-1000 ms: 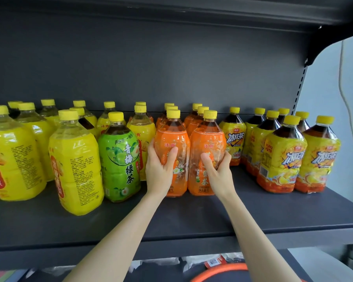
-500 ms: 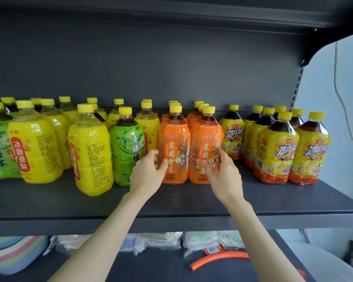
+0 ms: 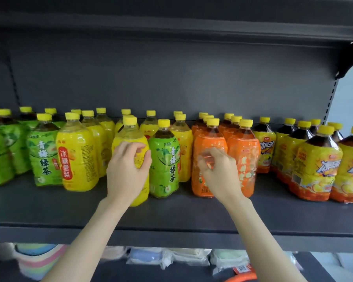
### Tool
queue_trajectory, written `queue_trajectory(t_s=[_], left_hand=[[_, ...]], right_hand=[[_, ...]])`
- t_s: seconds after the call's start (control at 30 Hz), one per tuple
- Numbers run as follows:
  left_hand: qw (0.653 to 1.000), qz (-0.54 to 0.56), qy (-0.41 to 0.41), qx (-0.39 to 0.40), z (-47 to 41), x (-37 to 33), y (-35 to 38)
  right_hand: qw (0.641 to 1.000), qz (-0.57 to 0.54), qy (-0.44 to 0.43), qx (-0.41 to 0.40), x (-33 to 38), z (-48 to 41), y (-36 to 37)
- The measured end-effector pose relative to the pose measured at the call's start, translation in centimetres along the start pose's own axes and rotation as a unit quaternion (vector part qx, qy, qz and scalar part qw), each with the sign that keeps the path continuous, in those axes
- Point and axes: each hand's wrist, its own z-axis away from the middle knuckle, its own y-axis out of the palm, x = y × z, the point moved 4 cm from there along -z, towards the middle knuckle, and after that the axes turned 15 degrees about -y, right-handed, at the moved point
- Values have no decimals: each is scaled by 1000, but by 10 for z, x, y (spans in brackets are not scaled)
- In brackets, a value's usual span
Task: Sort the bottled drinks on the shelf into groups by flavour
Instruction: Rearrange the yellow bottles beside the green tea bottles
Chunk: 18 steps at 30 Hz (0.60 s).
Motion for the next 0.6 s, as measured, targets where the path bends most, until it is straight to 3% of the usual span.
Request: queue_trajectory(t_s=[0.13,0.37,0.47,0.6], left_hand=[[998,10,-40,-42,-23,36,-7],[957,188,-136,177,-39,73,13],[956,198,-124,176,-45,83,15],[974,161,-109,118,-54,95,11]], right_hand=[[999,-44,4,-15,18,-18,42],[986,-146,75,-26,31,-32,103],[983,-152,96,-41,33,-31,116],[987,-114,100,-57,33,-32,125]])
